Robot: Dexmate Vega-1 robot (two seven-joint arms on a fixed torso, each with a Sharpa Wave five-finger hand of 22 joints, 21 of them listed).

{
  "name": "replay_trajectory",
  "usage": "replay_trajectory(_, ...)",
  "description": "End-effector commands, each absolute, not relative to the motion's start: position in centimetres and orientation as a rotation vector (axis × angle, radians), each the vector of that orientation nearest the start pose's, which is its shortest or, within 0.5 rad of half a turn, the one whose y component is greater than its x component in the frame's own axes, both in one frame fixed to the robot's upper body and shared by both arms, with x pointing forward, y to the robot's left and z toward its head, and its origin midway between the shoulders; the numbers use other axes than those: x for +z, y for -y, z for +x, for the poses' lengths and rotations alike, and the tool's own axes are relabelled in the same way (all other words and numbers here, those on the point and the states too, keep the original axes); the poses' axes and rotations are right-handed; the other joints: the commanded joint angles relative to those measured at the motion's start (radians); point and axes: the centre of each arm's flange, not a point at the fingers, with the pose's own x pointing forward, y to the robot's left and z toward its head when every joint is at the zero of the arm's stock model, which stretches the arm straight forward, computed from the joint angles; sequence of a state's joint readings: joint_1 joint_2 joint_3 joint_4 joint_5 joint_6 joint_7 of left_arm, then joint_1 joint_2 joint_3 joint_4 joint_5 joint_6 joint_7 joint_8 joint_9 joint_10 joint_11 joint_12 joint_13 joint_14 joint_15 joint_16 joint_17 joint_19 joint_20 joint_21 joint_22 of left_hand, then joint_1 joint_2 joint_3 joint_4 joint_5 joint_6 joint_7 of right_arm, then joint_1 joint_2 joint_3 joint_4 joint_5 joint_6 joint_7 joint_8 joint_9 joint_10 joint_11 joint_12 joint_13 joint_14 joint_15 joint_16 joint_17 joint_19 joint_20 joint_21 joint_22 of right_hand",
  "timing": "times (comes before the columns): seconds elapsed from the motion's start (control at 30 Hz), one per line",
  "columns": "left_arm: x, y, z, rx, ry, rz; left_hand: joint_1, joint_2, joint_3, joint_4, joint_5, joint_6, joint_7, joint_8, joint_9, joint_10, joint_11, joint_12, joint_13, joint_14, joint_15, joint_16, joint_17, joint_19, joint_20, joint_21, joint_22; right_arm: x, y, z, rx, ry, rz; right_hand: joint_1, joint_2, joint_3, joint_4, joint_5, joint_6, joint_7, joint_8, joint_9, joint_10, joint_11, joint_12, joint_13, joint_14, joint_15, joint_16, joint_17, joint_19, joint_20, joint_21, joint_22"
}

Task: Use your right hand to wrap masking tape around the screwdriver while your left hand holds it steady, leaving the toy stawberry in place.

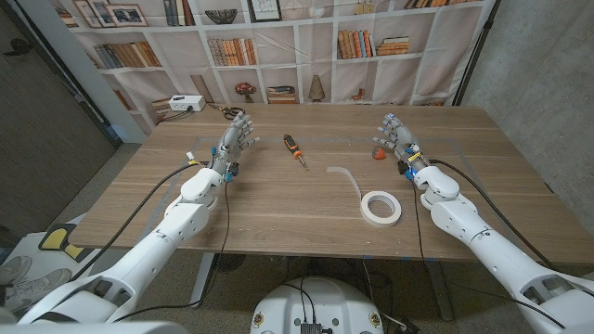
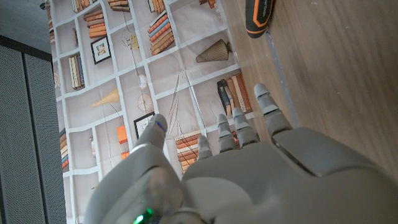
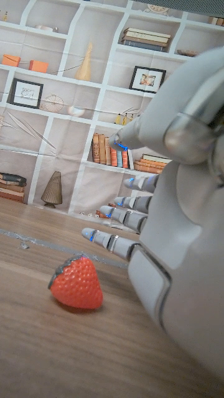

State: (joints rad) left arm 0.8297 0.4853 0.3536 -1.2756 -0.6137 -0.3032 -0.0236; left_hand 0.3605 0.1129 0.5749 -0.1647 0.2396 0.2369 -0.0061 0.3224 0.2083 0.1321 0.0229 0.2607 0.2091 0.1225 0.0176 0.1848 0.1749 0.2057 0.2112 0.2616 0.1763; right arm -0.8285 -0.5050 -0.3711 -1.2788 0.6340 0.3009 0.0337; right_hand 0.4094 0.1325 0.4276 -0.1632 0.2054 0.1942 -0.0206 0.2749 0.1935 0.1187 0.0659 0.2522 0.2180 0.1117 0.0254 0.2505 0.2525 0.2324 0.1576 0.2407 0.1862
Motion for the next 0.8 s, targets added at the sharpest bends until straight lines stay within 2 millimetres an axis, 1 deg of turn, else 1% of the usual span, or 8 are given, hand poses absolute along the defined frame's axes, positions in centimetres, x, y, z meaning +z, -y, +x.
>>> replay_trajectory(0.03, -1.7, -28.9, 66.3, -0.197, 0.623, -0.013, 0.013, -0.037, -0.006, 0.026, 0.041, -0.359, -0.167, -0.129, 0.022, -0.001, -0.007, -0.007, 0.031, 0.241, 0.008, 0.059, 0.024, 0.379, 0.006, 0.090, 0.019, -2.3, 29.4, 66.0, 0.209, 0.615, 0.010, -0.025, -0.031, -0.001, 0.042, -0.006, -0.166, -0.059, -0.097, 0.000, 0.032, -0.017, -0.020, 0.001, 0.208, -0.014, 0.075, -0.003, 0.230, 0.053, 0.081, 0.012)
replay_trajectory(0.07, -1.5, -28.9, 66.3, -0.201, 0.623, 0.008, -0.004, -0.041, -0.015, 0.034, 0.033, -0.376, -0.160, -0.135, 0.014, 0.024, 0.008, 0.003, 0.034, 0.243, 0.010, 0.057, 0.026, 0.377, 0.006, 0.088, 0.020, -2.3, 29.4, 66.0, 0.197, 0.612, -0.006, -0.058, -0.057, -0.028, 0.050, -0.020, -0.182, -0.057, -0.092, -0.001, 0.036, -0.015, -0.022, 0.002, 0.161, -0.006, 0.056, 0.000, 0.216, 0.052, 0.073, 0.011)
replay_trajectory(0.13, -1.3, -28.8, 66.3, -0.211, 0.623, 0.038, -0.022, -0.048, -0.024, 0.031, 0.004, -0.352, -0.145, -0.125, -0.010, 0.017, 0.009, -0.004, 0.038, 0.155, 0.013, 0.014, 0.023, 0.234, -0.002, 0.023, 0.020, -2.2, 29.5, 65.9, 0.181, 0.607, -0.025, -0.094, -0.075, -0.059, 0.057, -0.032, -0.157, -0.073, -0.077, -0.003, 0.006, -0.024, -0.040, 0.002, 0.049, 0.017, 0.009, -0.002, 0.136, 0.059, 0.028, 0.004)
replay_trajectory(0.2, -0.8, -28.9, 66.4, -0.219, 0.613, 0.103, -0.017, -0.044, -0.028, 0.021, -0.020, -0.337, -0.140, -0.127, -0.021, -0.047, 0.019, -0.035, 0.034, -0.005, 0.037, -0.014, 0.016, 0.052, -0.033, -0.053, 0.021, -2.3, 29.5, 65.9, 0.185, 0.614, -0.008, -0.105, -0.077, -0.068, 0.059, -0.032, -0.136, -0.072, -0.071, -0.004, -0.025, -0.028, -0.051, 0.000, 0.002, 0.026, -0.011, -0.004, 0.106, 0.060, 0.008, -0.001)
replay_trajectory(0.27, 0.0, -29.0, 66.4, -0.218, 0.592, 0.188, -0.012, -0.039, -0.029, 0.017, -0.027, -0.338, -0.135, -0.130, -0.023, -0.096, 0.021, -0.053, 0.031, -0.058, 0.049, -0.014, 0.012, 0.001, -0.037, -0.066, 0.023, -2.3, 29.5, 65.9, 0.185, 0.619, -0.011, -0.109, -0.076, -0.071, 0.060, -0.032, -0.127, -0.073, -0.069, -0.005, -0.033, -0.029, -0.054, 0.000, -0.009, 0.031, -0.015, -0.005, 0.092, 0.060, -0.001, -0.002)
replay_trajectory(0.4, 1.9, -29.5, 65.9, -0.163, 0.566, 0.390, -0.006, -0.016, -0.024, 0.019, -0.031, -0.320, -0.103, -0.123, -0.023, -0.118, 0.032, -0.053, 0.030, -0.068, 0.069, -0.002, 0.012, -0.012, -0.017, -0.061, 0.025, -2.3, 29.6, 65.8, 0.185, 0.625, -0.018, -0.101, -0.042, -0.063, 0.058, -0.027, -0.071, -0.054, -0.056, -0.005, -0.010, -0.018, -0.042, -0.002, 0.009, 0.031, -0.007, -0.007, 0.036, 0.057, -0.030, -0.002)
replay_trajectory(0.5, 3.1, -29.8, 65.6, -0.136, 0.553, 0.500, -0.005, -0.009, -0.022, 0.021, -0.031, -0.302, -0.097, -0.118, -0.023, -0.111, 0.034, -0.049, 0.030, -0.059, 0.069, 0.003, 0.012, -0.013, -0.010, -0.058, 0.026, -2.3, 29.7, 65.7, 0.188, 0.627, -0.013, -0.082, -0.017, -0.048, 0.050, -0.023, -0.048, -0.044, -0.052, -0.004, 0.012, -0.012, -0.035, -0.002, 0.024, 0.032, -0.001, -0.008, 0.037, 0.052, -0.029, -0.001)
replay_trajectory(0.8, 6.9, -29.3, 64.8, -0.078, 0.493, 0.879, 0.013, 0.016, -0.007, 0.016, -0.029, -0.283, -0.080, -0.114, -0.022, -0.103, 0.022, -0.042, 0.029, -0.052, 0.063, 0.006, 0.011, -0.017, -0.003, -0.054, 0.027, -3.1, 29.9, 65.6, 0.191, 0.623, 0.002, -0.074, -0.008, -0.044, 0.045, -0.021, -0.027, -0.037, -0.049, -0.004, 0.032, -0.005, -0.028, -0.002, 0.037, 0.035, 0.006, -0.007, 0.038, 0.046, -0.028, 0.000)
